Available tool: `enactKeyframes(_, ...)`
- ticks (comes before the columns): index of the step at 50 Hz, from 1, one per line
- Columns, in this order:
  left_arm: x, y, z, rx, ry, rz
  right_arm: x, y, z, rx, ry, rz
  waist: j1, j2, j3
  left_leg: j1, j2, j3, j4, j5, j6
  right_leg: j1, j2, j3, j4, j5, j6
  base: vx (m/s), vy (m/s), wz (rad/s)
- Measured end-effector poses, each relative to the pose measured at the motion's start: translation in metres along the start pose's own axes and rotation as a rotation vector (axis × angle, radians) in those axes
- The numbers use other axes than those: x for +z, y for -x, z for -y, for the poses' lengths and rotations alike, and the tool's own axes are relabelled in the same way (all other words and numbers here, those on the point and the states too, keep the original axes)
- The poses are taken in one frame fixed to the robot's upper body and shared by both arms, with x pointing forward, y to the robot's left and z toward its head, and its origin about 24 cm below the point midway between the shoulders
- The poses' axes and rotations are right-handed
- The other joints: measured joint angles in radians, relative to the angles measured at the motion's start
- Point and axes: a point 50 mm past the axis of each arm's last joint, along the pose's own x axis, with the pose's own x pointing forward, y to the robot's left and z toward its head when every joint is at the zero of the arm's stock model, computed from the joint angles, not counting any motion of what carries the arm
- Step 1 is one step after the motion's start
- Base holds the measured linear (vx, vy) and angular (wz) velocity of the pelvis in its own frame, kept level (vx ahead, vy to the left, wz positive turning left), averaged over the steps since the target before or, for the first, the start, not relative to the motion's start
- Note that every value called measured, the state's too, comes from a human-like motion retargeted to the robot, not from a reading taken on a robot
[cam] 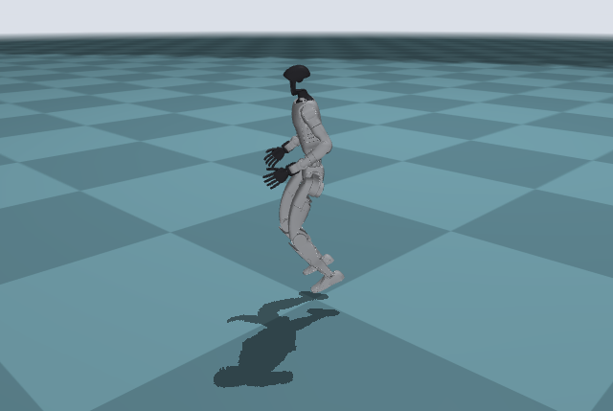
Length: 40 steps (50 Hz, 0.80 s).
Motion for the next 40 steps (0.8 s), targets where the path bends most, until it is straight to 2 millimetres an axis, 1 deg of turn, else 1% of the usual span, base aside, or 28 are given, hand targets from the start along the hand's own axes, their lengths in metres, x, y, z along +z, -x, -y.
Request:
enactKeyframes(2,0.014,0.005,0.002,-0.052,0.005,0.061,0.009,0.004,0.005,0.018,-0.009,0.025,-0.004,-0.002,-0.026,-0.015,0.012,0.004,-0.068,0.144,-0.044,-0.005,0.002,0.003,-0.079,0.13,0.036,0.0,0.0,0.0)
enactKeyframes(3,0.021,0.007,0.003,-0.078,0.004,0.091,0.014,0.005,0.008,0.028,-0.004,0.038,-0.006,-0.002,-0.034,-0.023,0.018,0.009,-0.089,0.193,-0.06,-0.01,0.003,0.007,-0.106,0.181,0.051,0.0,0.0,0.0)
enactKeyframes(5,0.035,0.01,0.005,-0.128,0.005,0.148,0.024,0.006,0.011,0.053,0.014,0.064,-0.007,-0.001,-0.041,-0.046,0.025,0.016,-0.103,0.247,-0.079,-0.025,0.006,0.014,-0.134,0.249,0.072,-0.07,-0.03,0.14)
enactKeyframes(8,0.051,0.012,0.009,-0.198,0.0,0.214,0.037,0.005,0.013,0.099,0.059,0.095,-0.01,0.008,-0.038,-0.087,0.025,0.018,-0.063,0.244,-0.083,-0.056,0.018,0.029,-0.124,0.277,0.086,-0.09,-0.02,0.07)
enactKeyframes(12,0.065,0.009,0.023,-0.297,-0.009,0.266,0.042,-0.002,0.01,0.16,0.13,0.085,-0.031,0.027,-0.038,-0.128,0.007,0.018,-0.029,0.211,-0.07,-0.101,0.033,0.046,-0.101,0.264,0.085,-0.08,-0.01,0.04)
enactKeyframes(15,0.068,0.0,0.041,-0.402,-0.015,0.278,0.029,-0.012,0.006,0.205,0.178,0.011,-0.058,0.038,-0.047,-0.138,-0.014,0.019,-0.049,0.172,-0.054,-0.129,0.041,0.057,-0.099,0.234,0.078,-0.04,-0.01,0.02)
enactKeyframes(20,0.067,-0.02,0.082,-0.586,-0.026,0.264,-0.013,-0.027,-0.004,0.242,0.302,-0.168,-0.097,0.051,-0.072,-0.131,-0.053,0.022,-0.15,0.116,-0.029,-0.162,0.047,0.062,-0.137,0.173,0.072,0.0,0.0,0.0)
enactKeyframes(23,0.069,-0.03,0.106,-0.663,-0.033,0.271,-0.036,-0.032,-0.009,0.243,0.404,-0.256,-0.105,0.052,-0.081,-0.126,-0.068,0.024,-0.174,0.05,-0.004,-0.173,0.05,0.061,-0.147,0.106,0.063,0.01,-0.02,0.0)
enactKeyframes(25,0.07,-0.031,0.121,-0.697,-0.031,0.275,-0.051,-0.029,-0.013,0.248,0.461,-0.31,-0.107,0.043,-0.082,-0.141,-0.08,0.027,-0.124,-0.029,0.022,-0.187,0.045,0.06,-0.107,0.029,0.048,0.02,-0.05,-0.02)
enactKeyframes(26,0.073,-0.034,0.127,-0.703,-0.039,0.286,-0.055,-0.031,-0.014,0.244,0.5,-0.326,-0.102,0.042,-0.085,-0.141,-0.085,0.018,-0.103,-0.08,0.036,-0.187,0.048,0.059,-0.093,-0.026,0.037,0.06,-0.06,-0.06)
enactKeyframes(27,0.075,-0.037,0.134,-0.707,-0.048,0.297,-0.06,-0.032,-0.015,0.24,0.539,-0.34,-0.097,0.041,-0.087,-0.143,-0.09,0.009,-0.075,-0.138,0.052,-0.188,0.05,0.058,-0.072,-0.088,0.023,0.09,-0.05,-0.13)
enactKeyframes(29,0.08,-0.043,0.145,-0.696,-0.068,0.324,-0.066,-0.035,-0.017,0.229,0.622,-0.354,-0.082,0.034,-0.082,-0.152,-0.103,-0.009,0.016,-0.285,0.094,-0.196,0.05,0.054,0.01,-0.249,-0.023,0.1,-0.05,-0.18)
enactKeyframes(30,0.084,-0.047,0.15,-0.681,-0.086,0.343,-0.068,-0.038,-0.017,0.219,0.67,-0.352,-0.074,0.032,-0.077,-0.156,-0.108,-0.018,0.066,-0.364,0.117,-0.201,0.05,0.051,0.058,-0.335,-0.05,0.14,-0.04,-0.21)
enactKeyframes(32,0.092,-0.057,0.159,-0.624,-0.138,0.39,-0.063,-0.048,-0.019,0.181,0.748,-0.313,-0.056,0.031,-0.055,-0.163,-0.108,-0.025,0.177,-0.493,0.145,-0.207,0.046,0.035,0.165,-0.46,-0.097,0.19,-0.03,-0.23)
enactKeyframes(33,0.096,-0.062,0.162,-0.591,-0.163,0.413,-0.059,-0.054,-0.021,0.158,0.773,-0.281,-0.048,0.03,-0.044,-0.164,-0.104,-0.025,0.231,-0.542,0.154,-0.207,0.045,0.029,0.214,-0.505,-0.115,0.24,-0.02,-0.19)
enactKeyframes(35,0.1,-0.07,0.168,-0.531,-0.199,0.434,-0.044,-0.066,-0.025,0.11,0.79,-0.198,-0.036,0.026,-0.029,-0.16,-0.089,-0.017,0.317,-0.6,0.162,-0.199,0.056,0.027,0.288,-0.552,-0.126,0.3,0.0,-0.13)
enactKeyframes(37,0.095,-0.078,0.169,-0.486,-0.215,0.41,-0.022,-0.078,-0.028,0.068,0.769,-0.093,-0.03,0.027,-0.022,-0.125,-0.072,-0.021,0.33,-0.568,0.15,-0.16,0.086,0.042,0.292,-0.511,-0.104,0.39,0.02,-0.08)
enactKeyframes(38,0.088,-0.08,0.168,-0.473,-0.217,0.375,-0.013,-0.08,-0.029,0.054,0.744,-0.052,-0.032,0.025,-0.029,-0.1,-0.069,-0.029,0.317,-0.523,0.138,-0.132,0.103,0.059,0.275,-0.466,-0.079,0.45,0.03,0.06)
enactKeyframes(40,0.064,-0.082,0.161,-0.434,-0.216,0.27,0.0,-0.08,-0.028,0.03,0.676,0.006,-0.043,0.02,-0.049,-0.04,-0.066,-0.045,0.258,-0.398,0.105,-0.057,0.135,0.097,0.211,-0.328,-0.008,0.49,0.04,0.18)
